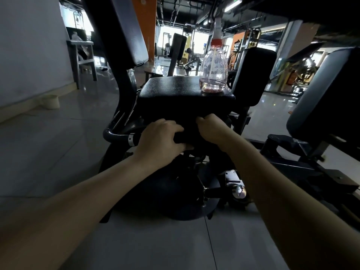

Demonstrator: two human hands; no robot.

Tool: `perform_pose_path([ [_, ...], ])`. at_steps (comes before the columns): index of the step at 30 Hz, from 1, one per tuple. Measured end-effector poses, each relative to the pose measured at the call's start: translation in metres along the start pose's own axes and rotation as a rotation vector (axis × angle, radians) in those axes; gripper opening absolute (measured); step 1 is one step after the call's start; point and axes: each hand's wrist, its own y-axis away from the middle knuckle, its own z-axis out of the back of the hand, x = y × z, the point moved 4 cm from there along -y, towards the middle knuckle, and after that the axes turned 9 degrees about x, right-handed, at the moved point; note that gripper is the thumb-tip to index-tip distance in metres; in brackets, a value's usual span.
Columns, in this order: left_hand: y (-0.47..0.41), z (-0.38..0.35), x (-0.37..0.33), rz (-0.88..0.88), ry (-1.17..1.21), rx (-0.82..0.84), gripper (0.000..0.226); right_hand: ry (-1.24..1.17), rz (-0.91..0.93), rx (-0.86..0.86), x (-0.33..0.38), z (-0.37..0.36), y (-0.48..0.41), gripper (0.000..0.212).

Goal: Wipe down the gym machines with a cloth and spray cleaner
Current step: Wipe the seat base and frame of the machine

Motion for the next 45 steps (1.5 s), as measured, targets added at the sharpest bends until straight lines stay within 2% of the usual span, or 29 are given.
perform_pose_path([
  [1,0.000,0.001,-0.001,0.009,0.003,0.009,0.042,-0.038,-0.049,0.084,0.001,0.000,-0.002,0.035],
  [4,-0.003,0.006,-0.004,0.037,-0.016,0.084,0.040,0.040,-0.025,0.117,0.002,0.002,0.008,0.034],
  [5,-0.005,0.010,-0.004,0.061,-0.010,0.138,0.040,-0.048,-0.047,0.099,-0.001,0.007,0.010,0.032],
  [7,-0.009,0.017,-0.003,0.118,0.053,0.281,0.035,-0.107,0.023,0.014,-0.002,0.025,0.015,0.033],
  [9,-0.011,0.022,0.000,0.157,0.151,0.392,0.029,-0.144,0.103,-0.085,0.005,0.049,0.021,0.045],
  [12,-0.017,0.032,-0.004,0.173,0.428,0.397,0.026,-0.198,0.253,-0.184,0.030,0.079,0.038,0.040],
  [16,-0.018,0.030,-0.026,0.214,0.759,0.436,0.045,-0.435,0.286,-0.096,0.046,0.086,0.047,0.041],
  [20,-0.018,0.026,-0.037,0.180,0.817,0.367,0.016,-0.355,0.255,-0.022,0.045,0.087,0.047,0.023],
  [21,-0.019,0.028,-0.036,0.182,0.829,0.366,0.013,-0.323,0.274,-0.018,0.044,0.088,0.047,0.025],
  [23,-0.019,0.033,-0.032,0.222,0.936,0.415,0.010,-0.301,0.315,-0.021,0.042,0.090,0.048,0.027],
  [26,-0.014,0.035,-0.023,0.301,1.139,0.589,0.016,-0.321,0.375,-0.038,0.040,0.088,0.048,0.030],
  [30,-0.006,0.035,-0.011,0.379,1.002,0.699,0.011,-0.275,0.428,0.018,0.038,0.077,0.044,0.033],
  [31,-0.007,0.036,-0.007,0.418,0.978,0.697,0.012,-0.106,0.417,0.001,0.036,0.074,0.042,0.036],
  [32,-0.008,0.038,-0.003,0.452,0.939,0.688,0.014,0.210,0.393,-0.049,0.033,0.070,0.038,0.040],
  [33,-0.010,0.039,0.002,0.477,0.864,0.675,0.016,0.531,0.359,-0.130,0.031,0.065,0.036,0.044],
  [34,-0.012,0.040,0.008,0.498,0.753,0.664,0.019,0.727,0.360,-0.239,0.032,0.063,0.038,0.041],
  [35,-0.013,0.041,0.013,0.513,0.624,0.660,0.018,0.781,0.389,-0.339,0.039,0.063,0.043,0.034],
  [36,-0.013,0.042,0.016,0.525,0.501,0.660,0.017,0.731,0.446,-0.397,0.047,0.064,0.049,0.025],
  [37,-0.013,0.042,0.020,0.533,0.404,0.658,0.017,0.648,0.492,-0.366,0.053,0.063,0.053,0.020],
  [39,-0.015,0.041,0.028,0.524,0.284,0.631,0.021,0.593,0.431,-0.029,0.058,0.046,0.053,0.032],
  [40,-0.016,0.042,0.032,0.506,0.236,0.596,0.025,0.695,0.368,0.132,0.055,0.031,0.053,0.043],
  [41,-0.018,0.043,0.035,0.473,0.177,0.529,0.028,0.836,0.322,0.215,0.050,0.015,0.054,0.049],
  [43,-0.021,0.048,0.037,0.384,0.030,0.332,0.028,1.026,0.364,0.142,0.040,-0.007,0.048,0.039],
  [45,-0.019,0.050,0.032,0.265,-0.028,0.199,0.022,0.999,0.361,0.118,0.039,-0.009,0.036,0.029],
])
